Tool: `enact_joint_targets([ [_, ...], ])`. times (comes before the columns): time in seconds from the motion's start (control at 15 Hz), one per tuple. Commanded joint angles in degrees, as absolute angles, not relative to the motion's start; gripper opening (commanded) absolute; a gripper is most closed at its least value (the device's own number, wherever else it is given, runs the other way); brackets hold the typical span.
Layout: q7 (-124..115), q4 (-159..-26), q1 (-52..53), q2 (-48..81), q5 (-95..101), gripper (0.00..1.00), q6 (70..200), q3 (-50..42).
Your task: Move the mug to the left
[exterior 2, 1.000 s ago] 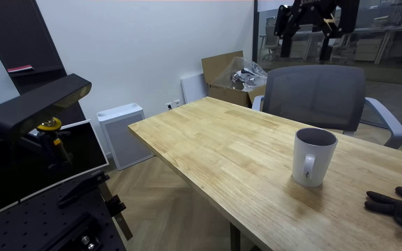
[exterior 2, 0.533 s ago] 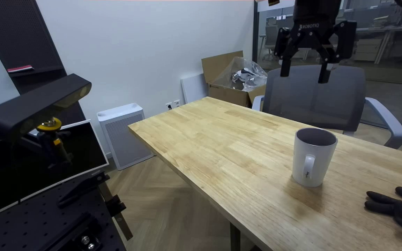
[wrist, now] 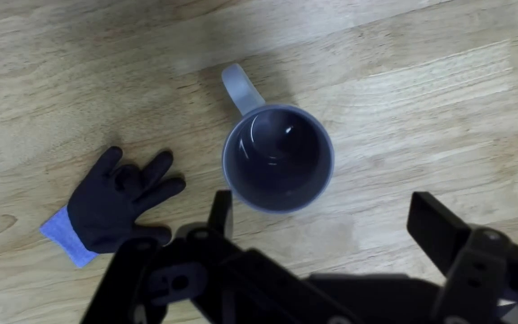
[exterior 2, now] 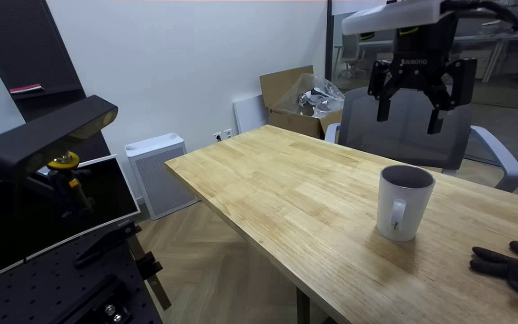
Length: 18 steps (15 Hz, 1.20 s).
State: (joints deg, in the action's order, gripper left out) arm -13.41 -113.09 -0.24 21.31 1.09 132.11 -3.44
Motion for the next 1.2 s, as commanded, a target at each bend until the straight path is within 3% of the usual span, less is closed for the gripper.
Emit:
enact_joint_targets([
  [0.0,-15.0,-112.3,0.3,23.4,1.3,1.0,133.6,-4.0],
  [1.13,-15.9,-108.8,2.3,31.0,1.5,1.0,134.8,-4.1],
])
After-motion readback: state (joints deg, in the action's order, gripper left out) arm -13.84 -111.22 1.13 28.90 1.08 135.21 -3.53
